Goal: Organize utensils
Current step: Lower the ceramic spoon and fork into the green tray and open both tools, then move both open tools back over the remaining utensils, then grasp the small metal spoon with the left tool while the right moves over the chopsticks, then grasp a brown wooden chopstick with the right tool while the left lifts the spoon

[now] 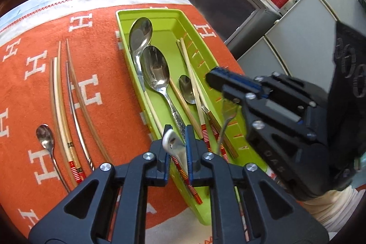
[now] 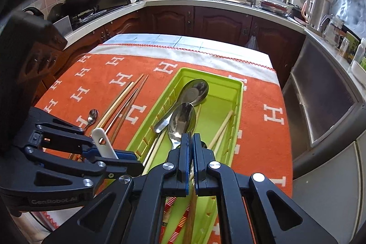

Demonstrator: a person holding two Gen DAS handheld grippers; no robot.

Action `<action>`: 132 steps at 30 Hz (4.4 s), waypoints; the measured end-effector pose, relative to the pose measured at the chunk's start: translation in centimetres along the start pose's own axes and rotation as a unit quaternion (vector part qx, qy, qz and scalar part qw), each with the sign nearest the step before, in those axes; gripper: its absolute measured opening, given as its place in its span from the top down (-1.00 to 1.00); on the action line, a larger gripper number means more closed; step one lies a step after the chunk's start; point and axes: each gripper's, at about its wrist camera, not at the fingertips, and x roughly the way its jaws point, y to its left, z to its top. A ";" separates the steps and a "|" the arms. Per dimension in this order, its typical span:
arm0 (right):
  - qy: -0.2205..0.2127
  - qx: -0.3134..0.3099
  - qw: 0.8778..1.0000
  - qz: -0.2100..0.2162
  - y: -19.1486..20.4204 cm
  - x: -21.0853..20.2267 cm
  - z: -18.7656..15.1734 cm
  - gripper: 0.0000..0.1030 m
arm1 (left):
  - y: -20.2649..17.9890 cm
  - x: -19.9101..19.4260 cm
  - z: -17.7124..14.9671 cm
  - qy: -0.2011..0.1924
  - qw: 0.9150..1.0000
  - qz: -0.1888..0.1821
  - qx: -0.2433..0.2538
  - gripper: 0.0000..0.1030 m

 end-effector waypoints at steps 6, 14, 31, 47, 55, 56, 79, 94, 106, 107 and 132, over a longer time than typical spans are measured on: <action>0.003 0.002 1.000 0.011 0.5 0.7 0.4 0.95 | 0.9 -3.4 -0.1 -0.034 0.999 0.012 -0.016 0.25; 0.006 -0.002 1.000 0.016 0.9 1.0 0.8 0.96 | 4.4 -6.9 -1.5 -0.061 0.995 0.038 -0.065 0.24; 0.038 0.013 0.998 0.049 3.5 4.0 2.1 0.62 | 7.4 -7.1 -4.4 -0.059 0.989 0.090 -0.100 0.24; 0.067 0.110 0.992 -0.001 5.3 -0.8 -1.2 0.49 | 8.3 -8.7 -6.7 -0.063 0.983 0.131 -0.108 0.24; 0.057 0.094 0.994 -0.014 8.0 -3.2 -1.7 0.49 | 8.7 -10.2 -8.0 -0.077 0.982 0.135 -0.107 0.24; 0.055 0.092 0.994 -0.014 8.3 -3.5 -1.6 0.49 | 8.8 -10.4 -8.1 -0.079 0.982 0.134 -0.108 0.24; 0.068 0.097 0.991 0.059 13.5 0.3 0.5 0.49 | 14.6 -7.5 -7.7 -0.070 0.979 0.095 -0.168 0.24; 0.084 0.111 0.988 0.060 12.6 3.3 0.5 0.49 | 16.9 -3.0 -3.7 -0.104 0.988 0.067 -0.094 0.24; 0.083 0.117 0.989 0.046 12.2 4.1 0.7 0.49 | 16.7 -1.5 -2.8 -0.114 0.993 0.016 0.001 0.41; 0.083 0.116 0.989 0.045 12.2 4.1 0.7 0.49 | 16.7 -1.5 -2.7 -0.113 0.994 0.012 0.004 0.41; 0.131 0.094 0.987 0.017 12.9 9.0 3.4 0.73 | 18.2 -1.4 -4.2 -0.095 0.992 -0.019 -0.082 0.96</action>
